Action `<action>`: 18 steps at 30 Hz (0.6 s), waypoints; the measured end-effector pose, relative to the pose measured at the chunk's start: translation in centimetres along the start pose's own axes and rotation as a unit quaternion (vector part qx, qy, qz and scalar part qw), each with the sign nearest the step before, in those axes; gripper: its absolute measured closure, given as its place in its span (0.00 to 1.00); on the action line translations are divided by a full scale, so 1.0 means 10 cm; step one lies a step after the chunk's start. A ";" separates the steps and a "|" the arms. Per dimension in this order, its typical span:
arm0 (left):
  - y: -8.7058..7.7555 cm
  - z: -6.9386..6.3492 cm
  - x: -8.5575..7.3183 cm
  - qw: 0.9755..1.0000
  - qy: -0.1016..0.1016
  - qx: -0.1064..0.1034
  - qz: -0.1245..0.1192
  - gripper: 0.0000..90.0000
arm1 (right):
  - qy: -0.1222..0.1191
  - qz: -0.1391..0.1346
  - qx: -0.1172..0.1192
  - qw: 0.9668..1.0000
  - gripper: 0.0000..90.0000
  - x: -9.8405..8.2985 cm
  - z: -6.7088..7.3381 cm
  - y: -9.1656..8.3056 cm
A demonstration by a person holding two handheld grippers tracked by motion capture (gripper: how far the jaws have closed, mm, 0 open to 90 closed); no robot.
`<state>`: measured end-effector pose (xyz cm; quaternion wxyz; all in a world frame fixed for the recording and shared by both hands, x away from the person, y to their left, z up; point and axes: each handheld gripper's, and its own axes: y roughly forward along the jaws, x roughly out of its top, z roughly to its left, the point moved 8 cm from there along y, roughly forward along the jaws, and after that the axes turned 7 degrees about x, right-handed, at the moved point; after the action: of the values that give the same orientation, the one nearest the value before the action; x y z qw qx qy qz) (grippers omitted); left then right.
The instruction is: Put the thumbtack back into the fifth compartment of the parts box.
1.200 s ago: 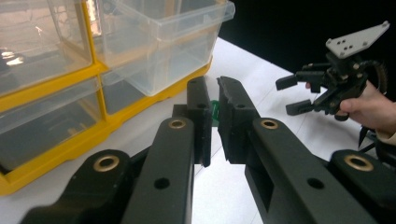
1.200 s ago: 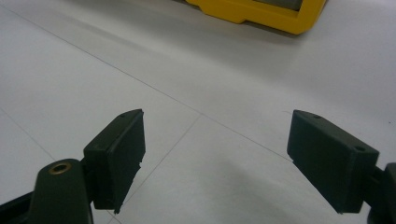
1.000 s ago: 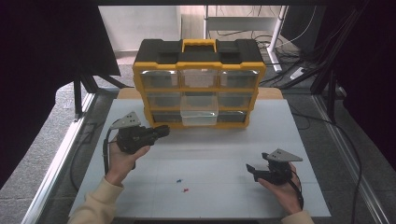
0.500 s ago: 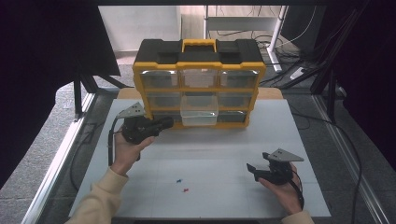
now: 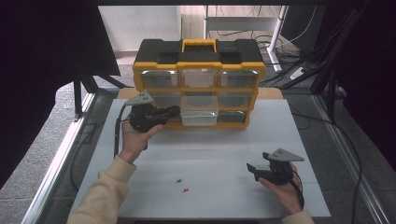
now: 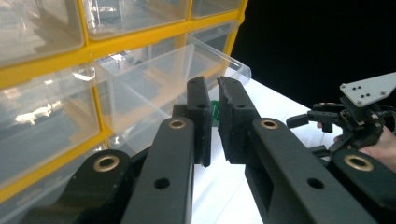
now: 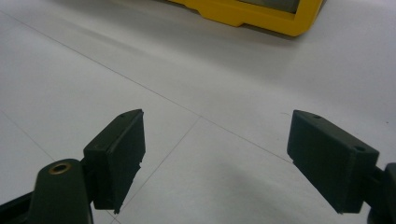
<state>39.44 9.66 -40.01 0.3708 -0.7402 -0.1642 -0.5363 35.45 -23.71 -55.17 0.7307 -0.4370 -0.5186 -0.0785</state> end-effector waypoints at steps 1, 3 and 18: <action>0.01 0.00 0.02 1.000 0.000 0.001 0.000 0.92 | 0.000 0.000 0.000 1.000 0.22 0.00 0.00 0.00; 0.03 0.02 0.05 1.000 0.001 0.002 -0.001 0.92 | 0.000 -0.001 -0.001 1.000 0.22 0.00 0.00 0.00; 0.27 0.07 0.24 1.000 0.002 0.009 0.011 0.92 | -0.002 -0.002 -0.002 1.000 0.22 0.01 0.00 0.00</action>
<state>42.55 7.99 -38.91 0.3831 -0.7379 -0.1602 -0.5321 35.47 -23.72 -55.11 0.7288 -0.4373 -0.5208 -0.0801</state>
